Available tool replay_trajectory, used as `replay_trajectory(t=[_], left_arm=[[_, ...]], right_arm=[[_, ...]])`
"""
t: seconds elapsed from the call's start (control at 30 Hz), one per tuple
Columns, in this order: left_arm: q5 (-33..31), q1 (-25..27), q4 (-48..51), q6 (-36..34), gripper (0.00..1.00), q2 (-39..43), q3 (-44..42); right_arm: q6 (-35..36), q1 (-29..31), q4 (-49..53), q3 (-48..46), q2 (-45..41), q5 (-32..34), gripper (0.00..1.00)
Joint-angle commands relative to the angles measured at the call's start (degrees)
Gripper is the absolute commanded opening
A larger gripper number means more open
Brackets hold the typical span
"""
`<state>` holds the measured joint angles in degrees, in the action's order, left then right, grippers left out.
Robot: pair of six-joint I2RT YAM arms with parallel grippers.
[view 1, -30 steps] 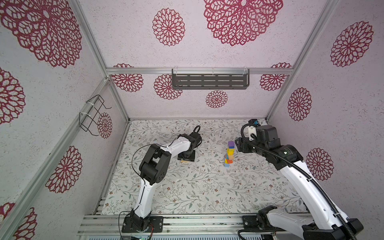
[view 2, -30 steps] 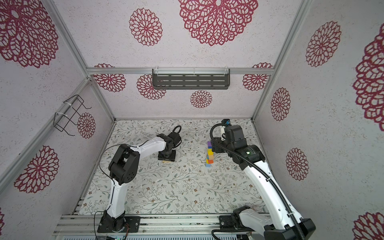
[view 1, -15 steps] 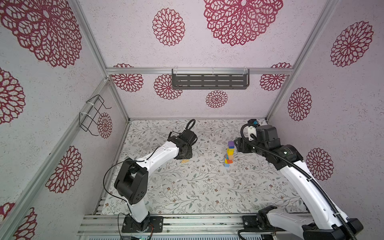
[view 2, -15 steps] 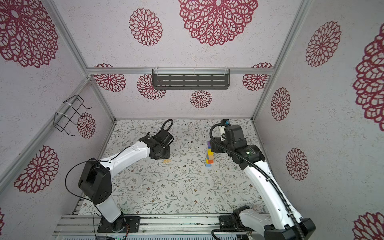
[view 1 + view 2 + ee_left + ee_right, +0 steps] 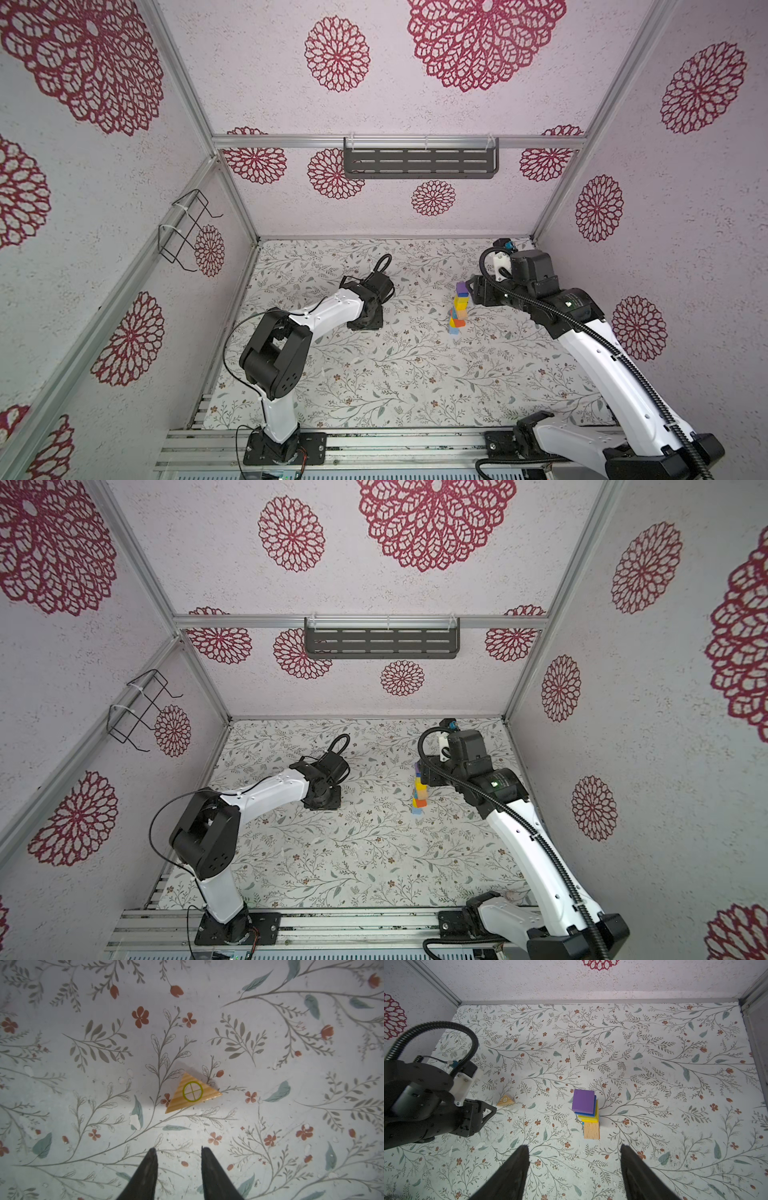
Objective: Build the wood block tower
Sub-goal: 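Lower the left gripper over the wooden triangle block and align with it, then close the left gripper on the wooden triangle block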
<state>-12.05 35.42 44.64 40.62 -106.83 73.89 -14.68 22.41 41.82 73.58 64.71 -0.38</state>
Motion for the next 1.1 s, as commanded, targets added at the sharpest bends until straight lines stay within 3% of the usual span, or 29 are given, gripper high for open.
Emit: replay_trajectory(t=[0.0, 0.77, 0.93, 1.07], left_arm=[[-1.1, -0.6, -1.2, 1.5, 0.35, -2.3, 0.7], [0.4, -9.1, -4.5, -1.9, 0.32, -7.4, 4.7], [0.5, -9.4, -4.9, -1.2, 0.35, -3.1, 2.9], [2.9, -9.3, -6.1, -0.8, 0.46, 0.5, 0.7]], right_arm=[[-0.6, -0.1, -0.8, 0.9, -0.3, -0.8, 0.72], [-0.9, -0.1, 0.1, -0.1, -1.1, 0.0, 0.72], [-1.3, -0.1, 1.5, 0.2, -1.5, -0.4, 0.72], [-1.2, -0.1, 2.1, -1.4, -3.8, 0.3, 0.72]])
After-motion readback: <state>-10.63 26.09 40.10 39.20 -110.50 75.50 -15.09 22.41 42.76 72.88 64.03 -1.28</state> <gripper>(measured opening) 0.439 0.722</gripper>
